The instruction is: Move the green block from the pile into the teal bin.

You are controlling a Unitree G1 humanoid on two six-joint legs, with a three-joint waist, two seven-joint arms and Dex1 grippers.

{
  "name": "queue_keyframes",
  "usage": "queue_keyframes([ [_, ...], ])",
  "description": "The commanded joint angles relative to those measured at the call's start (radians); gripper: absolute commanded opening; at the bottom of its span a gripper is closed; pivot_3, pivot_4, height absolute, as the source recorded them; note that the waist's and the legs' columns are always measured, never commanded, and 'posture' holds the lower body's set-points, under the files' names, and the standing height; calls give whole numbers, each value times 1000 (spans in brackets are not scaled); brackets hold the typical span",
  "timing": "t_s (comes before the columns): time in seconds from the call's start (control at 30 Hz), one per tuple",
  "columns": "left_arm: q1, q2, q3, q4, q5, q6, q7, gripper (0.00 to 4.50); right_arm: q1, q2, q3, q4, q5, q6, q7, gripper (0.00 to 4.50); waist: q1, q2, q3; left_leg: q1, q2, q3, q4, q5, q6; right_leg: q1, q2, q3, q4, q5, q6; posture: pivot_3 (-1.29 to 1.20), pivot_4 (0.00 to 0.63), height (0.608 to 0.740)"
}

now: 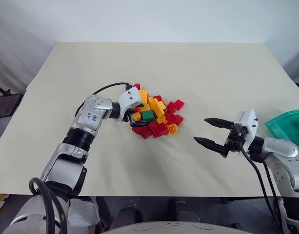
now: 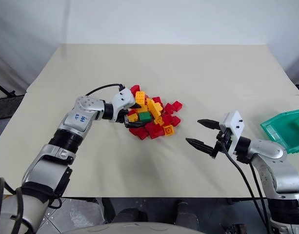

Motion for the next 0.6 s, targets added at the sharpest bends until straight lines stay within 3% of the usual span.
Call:
queue_keyframes([
  [0.03,-40,-14,-25,50,35,27,-36,4476,11,1,-45,-48,25,-9,-16,4500,0,0,0,0,0,0,0,0,0,0,0,0,0,0,0,0,150,740],
  [0.3,-76,-27,-60,101,82,77,-108,4476,15,3,-50,-67,38,-3,-35,4500,0,0,0,1,0,0,1,0,1,0,0,1,1,0,1,0,150,740],
  [0.6,-18,37,-57,-60,74,188,-193,4476,19,-1,-50,-80,51,-3,-49,4500,-1,0,0,2,0,-1,1,0,1,0,0,3,2,0,0,0,150,740],
])
